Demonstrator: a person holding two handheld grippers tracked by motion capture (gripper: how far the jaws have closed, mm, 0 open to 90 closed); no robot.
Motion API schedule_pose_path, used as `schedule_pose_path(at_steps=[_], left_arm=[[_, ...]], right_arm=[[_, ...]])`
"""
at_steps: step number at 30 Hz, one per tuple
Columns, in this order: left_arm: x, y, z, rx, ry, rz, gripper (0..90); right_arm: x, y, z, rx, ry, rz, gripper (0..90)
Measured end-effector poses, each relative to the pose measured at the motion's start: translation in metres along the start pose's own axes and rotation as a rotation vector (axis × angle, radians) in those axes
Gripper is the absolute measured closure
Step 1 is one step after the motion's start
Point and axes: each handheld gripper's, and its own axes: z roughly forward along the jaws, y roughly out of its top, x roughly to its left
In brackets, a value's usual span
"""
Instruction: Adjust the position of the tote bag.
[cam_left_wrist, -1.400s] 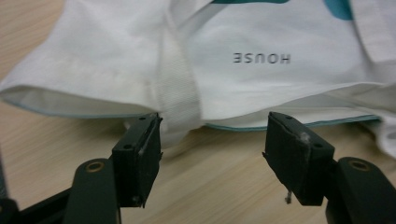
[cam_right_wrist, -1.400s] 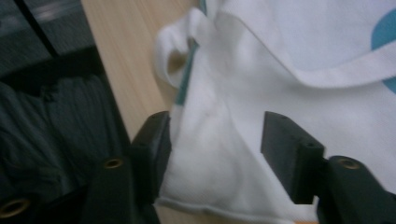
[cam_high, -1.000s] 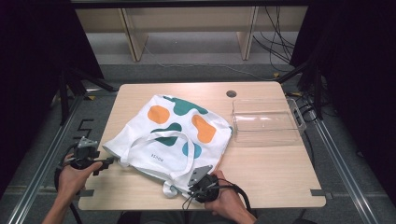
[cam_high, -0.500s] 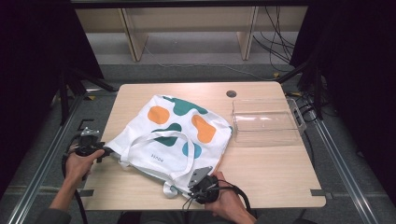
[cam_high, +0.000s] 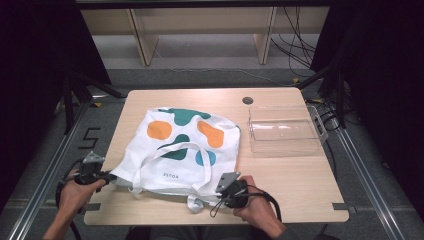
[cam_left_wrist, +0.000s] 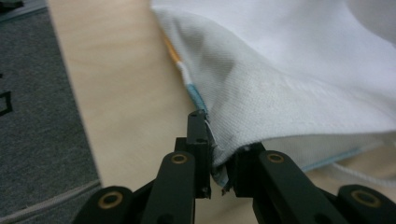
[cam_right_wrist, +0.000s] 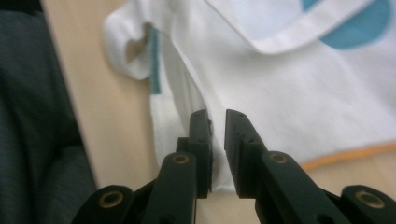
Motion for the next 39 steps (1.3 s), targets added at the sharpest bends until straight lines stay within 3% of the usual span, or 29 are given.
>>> schedule_pose_path(at_steps=[4,5,7,8,9,10,11,13,15,16,17,18,19,22,23,24,25,26,27,28,29,30,31,32,35,37,39], left_arm=[[-0.037,-0.009,-0.014,0.036,-0.011,0.073,78.1],[-0.042,-0.01,-0.017,0.066,-0.015,0.109,77.2],[-0.048,-0.012,-0.019,0.072,-0.002,0.129,75.5],[-0.05,-0.012,-0.018,0.071,0.0,0.125,73.7],[-0.049,-0.012,-0.016,0.086,0.003,0.132,70.7],[-0.05,-0.012,-0.013,0.065,0.019,0.116,66.3],[-0.048,-0.01,-0.014,0.095,0.026,0.144,62.5],[-0.048,-0.008,-0.011,0.09,0.027,0.161,57.2],[-0.052,-0.007,-0.006,0.062,0.025,0.142,50.7],[-0.05,-0.005,-0.006,0.086,0.02,0.174,48.5],[-0.05,-0.003,-0.005,0.095,0.018,0.181,47.2],[-0.052,-0.002,-0.001,0.074,0.02,0.162,47.3],[-0.052,0.0,0.0,0.068,0.022,0.166,47.3],[-0.051,0.003,0.0,0.057,0.024,0.198,48.5],[-0.052,0.004,0.002,0.054,0.014,0.204,48.6],[-0.053,0.005,0.003,0.077,0.016,0.222,48.3],[-0.054,0.005,0.007,0.063,0.022,0.2,48.0],[-0.052,0.005,0.006,0.089,0.004,0.21,47.5],[-0.051,0.006,0.006,0.102,0.016,0.219,47.7],[-0.053,0.005,0.008,0.08,0.023,0.19,49.9],[-0.052,0.006,0.008,0.086,0.029,0.197,57.0],[-0.051,0.006,0.006,0.096,0.026,0.228,62.9],[-0.05,0.007,0.004,0.113,0.032,0.253,68.8],[-0.048,0.007,0.002,0.105,0.006,0.261,75.7],[-0.042,0.006,0.002,0.069,-0.054,0.213,79.0],[-0.043,0.006,0.001,0.095,-0.049,0.241,79.4],[-0.047,0.006,0.001,0.106,-0.03,0.265,79.7]], right_arm=[[-0.027,-0.019,-0.005,0.016,-0.029,0.0,79.7],[-0.031,-0.023,-0.006,0.024,-0.025,0.03,77.8],[-0.038,-0.028,-0.007,0.023,-0.034,0.011,74.2],[-0.038,-0.031,-0.007,0.033,-0.036,0.049,72.4],[-0.04,-0.033,-0.006,0.038,-0.039,0.048,70.6],[-0.043,-0.034,-0.003,0.034,-0.042,0.03,66.9],[-0.04,-0.034,-0.002,0.048,-0.054,0.066,64.2],[-0.039,-0.032,0.004,0.058,-0.071,0.039,61.9],[-0.039,-0.029,0.009,0.061,-0.071,0.017,59.8],[-0.037,-0.028,0.01,0.067,-0.074,0.039,59.4],[-0.037,-0.027,0.012,0.064,-0.081,0.051,59.9],[-0.038,-0.026,0.013,0.071,-0.085,0.042,60.7],[-0.038,-0.025,0.015,0.073,-0.09,0.066,63.1],[-0.04,-0.023,0.016,0.069,-0.082,0.044,73.4],[-0.038,-0.023,0.015,0.074,-0.078,0.058,74.8],[-0.037,-0.023,0.014,0.078,-0.082,0.073,75.6],[-0.04,-0.023,0.014,0.075,-0.09,0.061,76.1],[-0.04,-0.023,0.013,0.075,-0.101,0.083,76.3],[-0.041,-0.023,0.014,0.07,-0.092,0.081,76.3],[-0.042,-0.024,0.014,0.066,-0.093,0.115,76.3],[-0.044,-0.025,0.014,0.062,-0.094,0.1,76.3],[-0.046,-0.025,0.014,0.056,-0.098,0.092,76.3],[-0.044,-0.025,0.013,0.067,-0.1,0.121,76.3],[-0.045,-0.025,0.013,0.068,-0.1,0.129,76.3],[-0.051,-0.029,0.012,0.064,-0.116,0.142,75.9],[-0.055,-0.03,0.01,0.048,-0.099,0.169,76.3],[-0.055,-0.029,0.009,0.052,-0.101,0.158,78.1]])
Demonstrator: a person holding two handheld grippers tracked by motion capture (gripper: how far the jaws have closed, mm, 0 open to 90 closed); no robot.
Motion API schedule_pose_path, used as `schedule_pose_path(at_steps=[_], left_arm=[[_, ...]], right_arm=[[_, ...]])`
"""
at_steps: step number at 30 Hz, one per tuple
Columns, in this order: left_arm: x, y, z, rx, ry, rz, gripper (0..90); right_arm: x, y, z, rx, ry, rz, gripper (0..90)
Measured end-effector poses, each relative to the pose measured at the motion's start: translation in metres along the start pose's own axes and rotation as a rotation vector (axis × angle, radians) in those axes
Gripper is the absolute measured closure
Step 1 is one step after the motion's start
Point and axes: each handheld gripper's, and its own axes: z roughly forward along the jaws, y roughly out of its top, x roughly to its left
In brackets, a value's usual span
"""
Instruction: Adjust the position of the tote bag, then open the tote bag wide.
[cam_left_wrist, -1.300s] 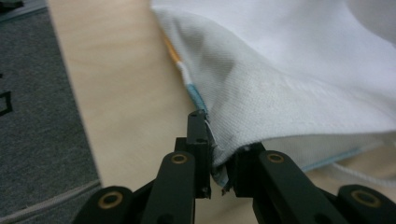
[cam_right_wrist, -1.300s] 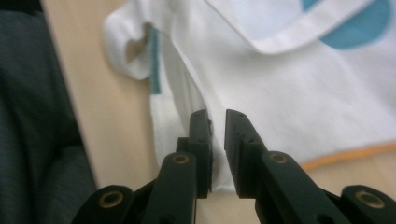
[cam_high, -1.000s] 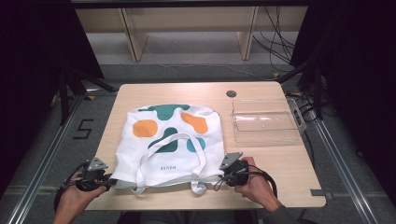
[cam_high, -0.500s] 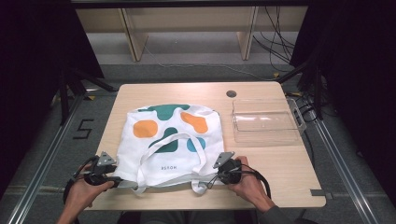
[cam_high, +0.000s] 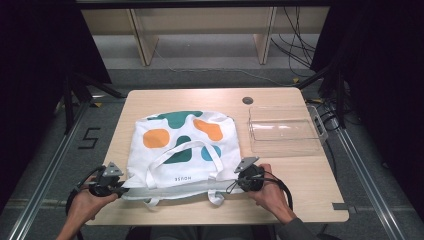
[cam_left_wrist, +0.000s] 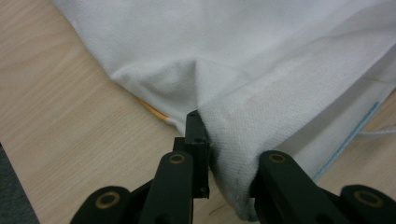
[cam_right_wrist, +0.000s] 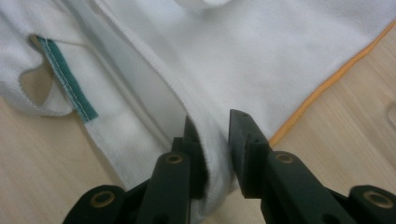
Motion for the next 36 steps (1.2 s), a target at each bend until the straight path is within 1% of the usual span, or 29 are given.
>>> schedule_pose_path(at_steps=[2,3,4,5,6,7,8,9,10,11,12,13,15,16,18,19,20,21,22,23,24,25,26,27,32,33,34,35,36], left_arm=[[0.0,0.001,-0.003,0.011,-0.015,0.013,79.8],[-0.003,0.0,-0.003,-0.018,-0.011,-0.018,79.7],[-0.003,0.0,-0.005,-0.009,-0.018,0.004,79.6],[-0.003,0.0,-0.006,-0.01,-0.024,0.004,79.5],[-0.006,0.0,-0.006,-0.038,-0.016,-0.009,79.5],[-0.004,0.0,-0.007,-0.019,-0.033,0.01,79.4],[-0.007,0.0,-0.007,-0.032,-0.036,-0.01,79.4],[-0.006,0.001,-0.009,-0.021,-0.039,0.01,79.5],[-0.007,0.001,-0.01,-0.026,-0.038,0.001,79.4],[-0.009,0.001,-0.01,-0.054,-0.034,-0.027,79.4],[-0.008,0.001,-0.012,-0.062,-0.037,-0.036,79.4],[-0.006,0.001,-0.016,-0.04,-0.045,-0.009,79.4],[-0.005,0.0,-0.016,-0.052,-0.064,-0.029,79.3],[-0.008,0.0,-0.015,-0.072,-0.05,-0.053,79.5],[-0.006,0.0,-0.019,-0.038,-0.052,-0.007,79.6],[-0.006,0.0,-0.019,-0.033,-0.063,-0.011,79.7],[-0.006,0.0,-0.019,-0.037,-0.068,-0.014,79.8],[-0.006,0.0,-0.02,-0.043,-0.067,-0.023,79.8],[-0.005,-0.001,-0.022,-0.043,-0.063,-0.007,79.8],[-0.004,0.0,-0.023,-0.031,-0.081,-0.007,79.8],[-0.004,0.0,-0.023,-0.034,-0.077,-0.011,79.8],[-0.006,-0.001,-0.022,-0.048,-0.095,-0.029,79.8],[-0.006,0.0,-0.024,-0.059,-0.1,-0.033,79.6],[-0.005,0.001,-0.028,-0.053,-0.117,-0.009,79.6],[-0.003,0.009,-0.039,-0.064,-0.143,0.004,79.7],[-0.002,0.01,-0.04,-0.071,-0.158,-0.005,79.7],[-0.001,0.011,-0.041,-0.083,-0.181,-0.028,79.7],[0.0,0.013,-0.044,-0.08,-0.18,-0.024,79.7],[0.002,0.016,-0.046,-0.073,-0.167,-0.001,79.6]], right_arm=[[-0.001,0.001,-0.003,-0.003,0.002,0.001,79.7],[-0.001,0.001,-0.004,-0.009,-0.001,-0.001,80.4],[-0.002,0.001,-0.007,-0.013,0.013,0.005,80.9],[-0.004,0.001,-0.009,-0.024,0.014,0.003,81.3],[-0.005,0.001,-0.012,-0.027,0.009,0.011,81.5],[-0.006,0.0,-0.015,-0.057,-0.002,0.006,81.7],[-0.007,0.0,-0.018,-0.064,-0.003,0.01,81.8],[-0.007,0.001,-0.021,-0.067,-0.008,0.015,81.8],[-0.008,0.001,-0.024,-0.075,-0.001,0.002,81.9],[-0.007,0.001,-0.027,-0.076,-0.007,0.015,82.0],[-0.007,0.0,-0.03,-0.082,-0.001,0.016,82.0],[-0.007,0.0,-0.033,-0.078,0.006,0.022,82.0],[-0.006,-0.001,-0.035,-0.088,0.012,0.029,81.9],[-0.007,-0.001,-0.037,-0.075,0.015,0.02,81.9],[-0.005,0.0,-0.039,-0.066,0.02,0.025,82.0],[-0.004,-0.001,-0.039,-0.073,0.02,0.017,82.0],[-0.003,0.0,-0.039,-0.076,0.02,0.032,81.9],[-0.003,-0.001,-0.039,-0.074,0.021,0.015,81.9],[-0.004,0.0,-0.041,-0.065,0.022,0.007,81.9],[-0.002,0.0,-0.042,-0.07,0.028,0.028,81.8],[-0.003,0.0,-0.043,-0.073,0.027,0.011,81.9],[-0.002,0.001,-0.043,-0.075,0.027,0.029,81.8],[-0.003,0.001,-0.044,-0.079,0.023,0.01,81.8],[-0.003,0.001,-0.045,-0.071,0.024,0.008,81.9],[-0.009,0.004,-0.056,-0.092,0.02,0.019,81.8],[-0.01,0.007,-0.059,-0.084,0.025,0.021,82.0],[-0.012,0.009,-0.061,-0.069,0.024,-0.002,82.2],[-0.014,0.012,-0.063,-0.061,0.019,-0.018,82.3],[-0.014,0.013,-0.062,-0.089,0.009,-0.016,82.3]])
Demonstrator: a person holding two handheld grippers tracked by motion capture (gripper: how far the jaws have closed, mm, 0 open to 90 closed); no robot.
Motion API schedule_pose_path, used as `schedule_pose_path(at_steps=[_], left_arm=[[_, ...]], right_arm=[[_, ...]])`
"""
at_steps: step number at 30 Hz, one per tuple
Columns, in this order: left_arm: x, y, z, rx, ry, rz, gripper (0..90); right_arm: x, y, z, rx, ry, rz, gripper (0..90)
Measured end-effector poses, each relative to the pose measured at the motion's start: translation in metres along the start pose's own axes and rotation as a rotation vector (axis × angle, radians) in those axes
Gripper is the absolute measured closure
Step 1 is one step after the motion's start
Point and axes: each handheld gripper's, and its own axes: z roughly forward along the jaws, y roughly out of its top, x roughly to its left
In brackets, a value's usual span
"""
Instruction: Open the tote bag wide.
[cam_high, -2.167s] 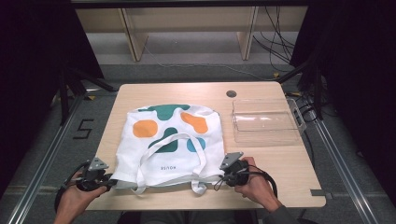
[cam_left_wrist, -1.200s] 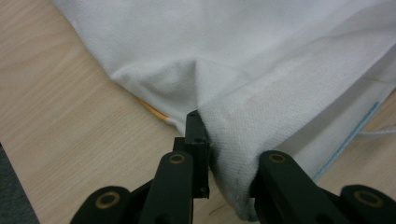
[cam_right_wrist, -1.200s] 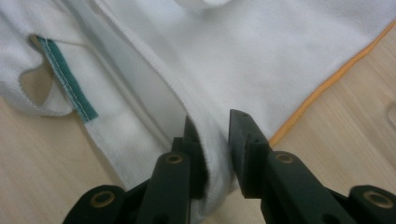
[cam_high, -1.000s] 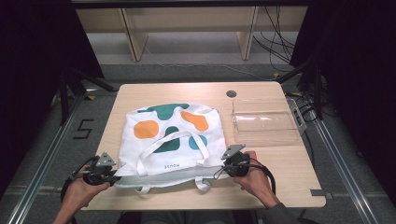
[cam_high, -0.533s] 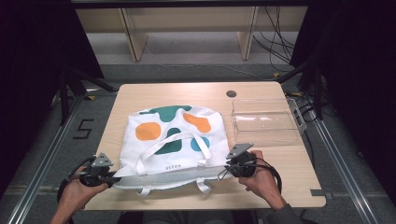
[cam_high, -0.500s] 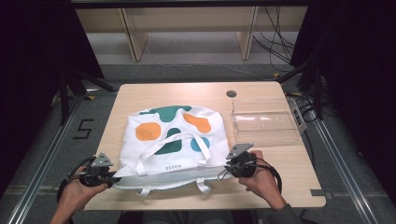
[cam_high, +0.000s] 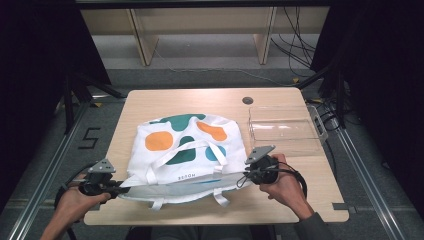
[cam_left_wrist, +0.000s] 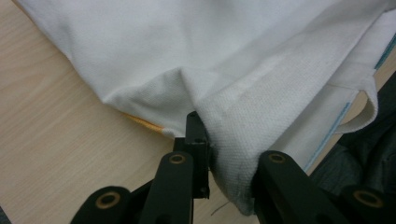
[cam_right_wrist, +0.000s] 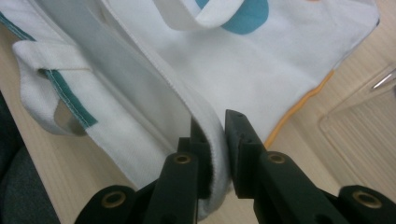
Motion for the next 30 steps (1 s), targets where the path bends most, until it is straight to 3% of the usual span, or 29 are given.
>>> schedule_pose_path(at_steps=[2,3,5,6,8,10,11,12,14,15,17,18,20,22,24,25,26,28,30], left_arm=[[-0.001,0.009,-0.008,0.018,0.008,0.002,79.8],[0.001,0.013,-0.014,0.028,0.017,0.037,79.9],[0.002,0.022,-0.024,0.022,0.017,0.041,80.0],[0.002,0.026,-0.028,0.018,0.023,0.046,80.0],[0.004,0.037,-0.04,0.016,0.026,0.062,80.0],[0.005,0.047,-0.05,0.016,0.029,0.074,80.3],[0.006,0.051,-0.054,0.016,0.032,0.083,80.5],[0.006,0.054,-0.057,0.003,0.039,0.081,80.5],[0.007,0.063,-0.067,-0.005,0.048,0.1,80.7],[0.008,0.066,-0.071,-0.007,0.052,0.104,80.7],[0.009,0.076,-0.08,-0.029,0.09,0.114,80.6],[0.012,0.079,-0.083,-0.043,0.099,0.142,80.6],[0.016,0.089,-0.093,-0.045,0.113,0.153,81.1],[0.015,0.098,-0.102,-0.02,0.13,0.13,82.3],[0.015,0.107,-0.112,-0.004,0.154,0.156,83.2],[0.014,0.112,-0.116,0.0,0.17,0.161,83.9],[0.014,0.116,-0.119,0.01,0.178,0.16,84.4],[0.015,0.126,-0.128,0.012,0.188,0.16,84.9],[0.017,0.133,-0.135,0.013,0.199,0.158,85.2]], right_arm=[[-0.006,0.01,-0.006,0.011,0.019,-0.042,82.7],[-0.006,0.015,-0.012,0.049,0.042,-0.025,82.9],[-0.009,0.023,-0.019,0.048,0.035,-0.031,83.1],[-0.013,0.029,-0.025,0.043,0.035,-0.07,83.3],[-0.016,0.038,-0.035,0.048,0.04,-0.065,83.6],[-0.021,0.049,-0.044,0.047,0.038,-0.111,83.9],[-0.021,0.054,-0.05,0.051,0.028,-0.103,84.0],[-0.026,0.06,-0.055,0.044,0.028,-0.153,84.1],[-0.028,0.07,-0.066,0.051,0.017,-0.117,84.4],[-0.033,0.076,-0.071,0.044,0.006,-0.158,84.5],[-0.036,0.087,-0.082,0.049,0.021,-0.126,84.9],[-0.04,0.094,-0.086,0.038,0.023,-0.138,85.0],[-0.045,0.107,-0.095,0.038,0.022,-0.145,85.4],[-0.051,0.122,-0.103,0.038,0.025,-0.174,86.1],[-0.053,0.131,-0.11,0.045,0.018,-0.171,86.3],[-0.057,0.137,-0.113,0.041,0.023,-0.205,86.4],[-0.058,0.141,-0.117,0.048,0.017,-0.186,86.5],[-0.063,0.15,-0.123,0.047,0.015,-0.215,86.6],[-0.065,0.158,-0.131,0.054,0.004,-0.188,86.6]])
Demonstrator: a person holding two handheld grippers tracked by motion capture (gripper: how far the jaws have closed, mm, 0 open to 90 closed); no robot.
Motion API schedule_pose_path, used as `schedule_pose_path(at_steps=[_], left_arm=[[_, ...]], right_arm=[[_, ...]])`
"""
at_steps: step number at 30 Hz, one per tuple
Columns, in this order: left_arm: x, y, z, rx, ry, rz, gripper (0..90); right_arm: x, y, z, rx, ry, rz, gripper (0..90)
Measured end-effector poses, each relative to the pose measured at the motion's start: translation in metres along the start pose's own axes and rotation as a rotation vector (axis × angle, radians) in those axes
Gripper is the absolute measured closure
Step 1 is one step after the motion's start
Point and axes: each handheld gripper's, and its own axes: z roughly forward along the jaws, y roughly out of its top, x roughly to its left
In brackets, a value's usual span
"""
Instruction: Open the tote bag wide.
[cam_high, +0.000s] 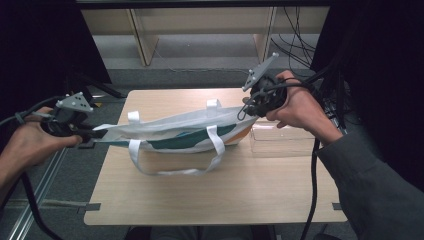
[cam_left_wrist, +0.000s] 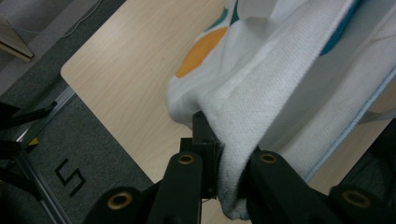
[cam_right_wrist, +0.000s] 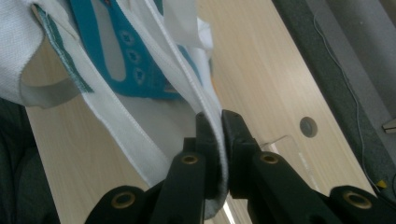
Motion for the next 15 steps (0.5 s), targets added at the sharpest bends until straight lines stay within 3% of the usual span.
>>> schedule_pose_path(at_steps=[2,3,4,5,6,8,9,12,13,14,15], left_arm=[[0.004,0.005,-0.004,-0.007,-0.001,-0.003,85.2],[0.005,0.008,-0.007,-0.006,-0.004,-0.006,85.3],[0.007,0.01,-0.01,-0.009,0.001,-0.001,85.4],[0.008,0.012,-0.013,-0.011,-0.006,-0.011,85.5],[0.011,0.014,-0.015,-0.011,-0.02,-0.003,85.5],[0.012,0.017,-0.016,-0.004,-0.025,-0.016,85.6],[0.011,0.019,-0.018,0.011,-0.02,-0.012,85.7],[0.013,0.023,-0.025,0.005,-0.039,0.002,85.8],[0.015,0.023,-0.026,0.004,-0.054,0.003,85.7],[0.016,0.023,-0.026,-0.008,-0.049,-0.017,85.5],[0.016,0.022,-0.025,-0.008,-0.048,-0.014,85.5]], right_arm=[[-0.003,0.005,-0.006,0.0,-0.003,0.003,86.7],[-0.007,0.008,-0.009,-0.009,-0.01,-0.038,86.7],[-0.006,0.009,-0.012,0.001,-0.004,-0.004,86.7],[-0.006,0.011,-0.015,0.002,-0.006,-0.004,86.8],[-0.008,0.013,-0.018,-0.004,-0.008,-0.034,86.8],[-0.008,0.014,-0.024,-0.012,-0.021,-0.015,87.0],[-0.01,0.016,-0.025,-0.008,-0.013,-0.051,87.0],[-0.007,0.018,-0.029,0.009,-0.024,-0.026,87.1],[-0.01,0.018,-0.03,-0.005,-0.015,-0.045,87.1],[-0.009,0.017,-0.032,-0.005,0.0,-0.017,87.1],[-0.011,0.016,-0.032,-0.013,0.016,-0.034,87.1]])
